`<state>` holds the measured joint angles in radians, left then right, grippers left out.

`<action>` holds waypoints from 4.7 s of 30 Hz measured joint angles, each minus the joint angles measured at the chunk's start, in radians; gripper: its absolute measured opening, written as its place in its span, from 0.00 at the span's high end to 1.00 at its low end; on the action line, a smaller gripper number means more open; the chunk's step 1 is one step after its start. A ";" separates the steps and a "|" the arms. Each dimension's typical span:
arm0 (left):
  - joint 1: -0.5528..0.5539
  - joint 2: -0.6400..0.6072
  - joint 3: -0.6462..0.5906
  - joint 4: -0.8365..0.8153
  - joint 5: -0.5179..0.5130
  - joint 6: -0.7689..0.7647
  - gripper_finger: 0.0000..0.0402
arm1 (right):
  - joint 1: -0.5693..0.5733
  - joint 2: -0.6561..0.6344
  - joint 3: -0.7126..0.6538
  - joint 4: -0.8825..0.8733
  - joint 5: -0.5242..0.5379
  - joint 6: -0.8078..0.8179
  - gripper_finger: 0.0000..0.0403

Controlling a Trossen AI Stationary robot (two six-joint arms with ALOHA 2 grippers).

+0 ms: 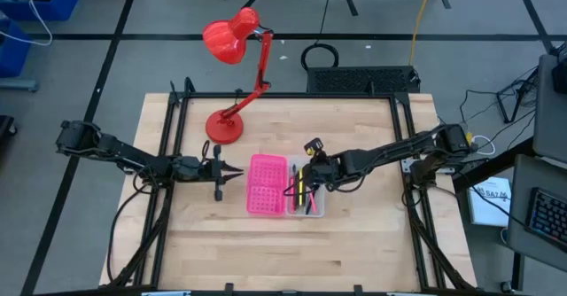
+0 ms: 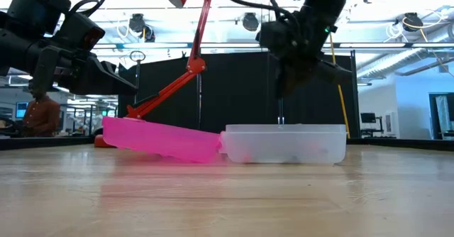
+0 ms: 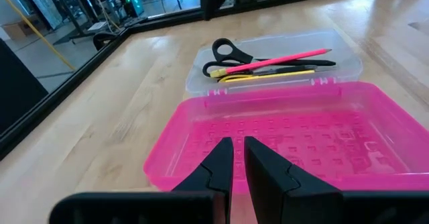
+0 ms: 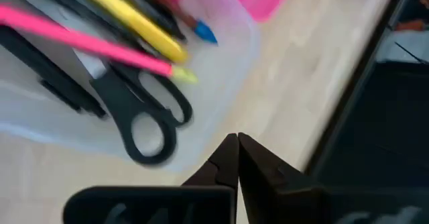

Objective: Pick & place school supplies into a supply box
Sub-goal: Return to Home Position

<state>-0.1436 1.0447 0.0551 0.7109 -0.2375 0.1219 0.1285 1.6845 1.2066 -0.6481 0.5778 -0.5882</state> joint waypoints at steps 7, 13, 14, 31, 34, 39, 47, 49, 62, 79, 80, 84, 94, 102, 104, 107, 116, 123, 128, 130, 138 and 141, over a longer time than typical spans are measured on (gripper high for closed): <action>0.000 0.000 0.000 -0.001 0.000 -0.002 0.88 | -0.003 0.012 -0.049 0.036 -0.100 0.003 1.00; 0.000 0.000 0.000 -0.003 0.000 -0.003 0.88 | -0.003 0.013 -0.078 0.043 -0.190 0.026 1.00; 0.000 0.000 0.000 -0.003 0.000 -0.003 0.88 | -0.003 0.015 -0.078 0.045 -0.193 0.026 1.00; 0.000 0.000 0.000 -0.005 0.001 -0.004 0.88 | -0.025 0.133 -0.077 0.079 -0.286 0.031 1.00; 0.000 0.000 0.000 -0.005 0.001 -0.004 0.88 | -0.022 0.117 -0.077 0.079 -0.248 0.026 1.00; 0.000 0.000 0.000 -0.004 0.000 -0.011 0.88 | -0.003 0.064 -0.073 0.065 -0.231 0.031 1.00; 0.000 0.000 0.000 0.021 -0.003 -0.068 0.88 | 0.054 -0.118 -0.073 0.126 -0.298 0.163 1.00; 0.000 0.000 0.000 0.065 -0.030 -0.102 0.88 | 0.056 -0.197 -0.094 0.183 -0.389 0.201 1.00; -0.215 -0.239 0.000 0.091 -0.306 0.098 0.98 | 0.044 -0.813 -0.472 0.509 -0.530 0.505 1.00; -0.250 -0.776 0.031 -0.523 -0.341 0.117 0.99 | 0.005 -1.209 -0.777 0.627 -0.550 0.573 1.00; -0.240 -0.801 0.046 -0.586 -0.340 0.085 0.99 | 0.002 -1.217 -0.786 0.627 -0.543 0.580 1.00; -0.212 -0.876 0.089 -0.773 -0.307 0.000 0.99 | 0.001 -1.240 -0.826 0.648 -0.496 0.574 1.00; -0.208 -0.969 0.094 -0.826 -0.163 0.030 1.00 | -0.058 -1.332 -1.006 0.819 -0.499 0.601 1.00; -0.208 -0.969 0.093 -0.874 -0.093 0.008 0.99 | -0.199 -1.384 -1.036 0.824 -0.633 0.656 1.00; -0.208 -0.969 0.093 -0.874 -0.081 0.027 1.00 | -0.220 -1.384 -1.036 0.825 -0.665 0.655 1.00; -0.208 -0.969 0.085 -0.862 -0.076 0.056 0.99 | -0.231 -1.384 -1.059 0.880 -0.687 0.656 1.00; -0.182 -0.971 0.008 -0.810 -0.006 0.025 1.00 | -0.256 -1.382 -1.187 0.994 -0.710 0.699 1.00; -0.020 -0.966 0.003 -0.775 0.157 0.097 0.99 | -0.331 -1.379 -1.188 1.055 -0.792 0.673 1.00; 0.158 -0.967 0.003 -0.798 0.367 0.092 0.99 | -0.398 -1.381 -1.189 1.038 -0.844 0.678 1.00; 0.217 -0.966 -0.005 -0.781 0.427 0.070 0.99 | -0.417 -1.380 -1.189 1.008 -0.867 0.677 1.00; 0.302 -0.960 -0.006 -0.771 0.525 0.054 0.99 | -0.443 -1.380 -1.190 0.942 -0.868 0.653 1.00; 0.301 -0.960 -0.006 -0.771 0.526 0.056 0.99 | -0.443 -1.381 -1.191 0.950 -0.868 0.650 1.00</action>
<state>0.1578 0.0849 0.0494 -0.0605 0.2890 0.1780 -0.3149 0.3038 0.0158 0.3023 -0.2905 0.0622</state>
